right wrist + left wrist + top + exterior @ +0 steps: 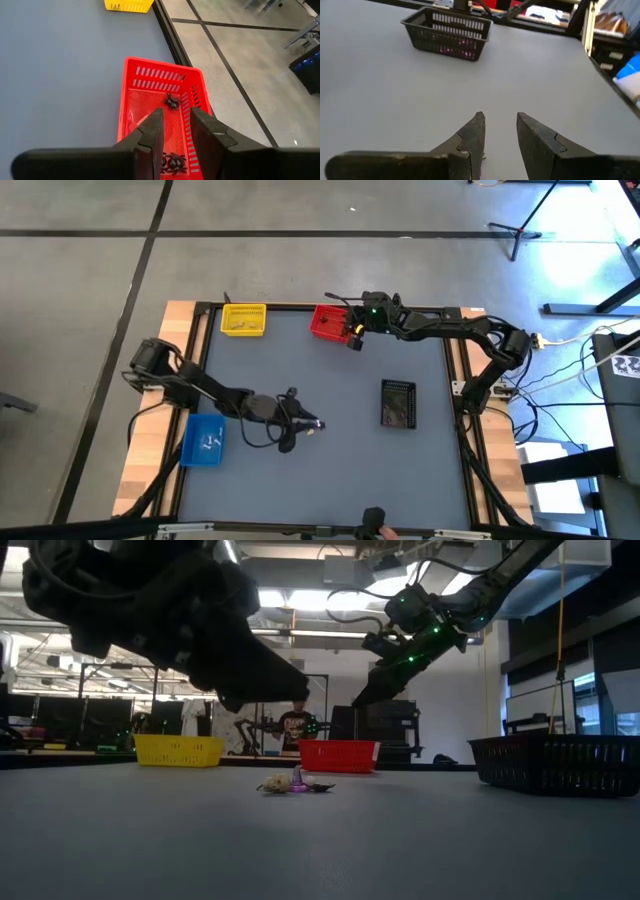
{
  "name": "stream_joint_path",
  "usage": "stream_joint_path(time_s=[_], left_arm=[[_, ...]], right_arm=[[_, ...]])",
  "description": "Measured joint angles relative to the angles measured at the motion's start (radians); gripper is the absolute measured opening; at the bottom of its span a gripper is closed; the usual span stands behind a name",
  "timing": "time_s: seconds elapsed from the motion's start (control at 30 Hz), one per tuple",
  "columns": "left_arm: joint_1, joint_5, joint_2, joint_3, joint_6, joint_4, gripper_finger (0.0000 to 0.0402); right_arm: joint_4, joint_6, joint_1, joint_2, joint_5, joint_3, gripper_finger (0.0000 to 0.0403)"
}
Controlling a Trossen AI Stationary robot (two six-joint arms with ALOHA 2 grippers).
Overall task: Sort Halloween decoration
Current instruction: Put the purple hat toy into the black bin
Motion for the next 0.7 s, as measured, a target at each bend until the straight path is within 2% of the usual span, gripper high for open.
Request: stream_joint_path(time_s=[0.33,0.7], left_arm=[[-0.001,0.005,0.149,0.065,0.029,-0.003,0.0105],[0.000,-0.028,0.165,0.066,0.029,-0.083,0.0105]], right_arm=[[0.000,0.000,0.000,0.000,0.000,0.000,0.0095],[-0.023,0.000,0.000,0.000,0.000,0.000,0.0095]])
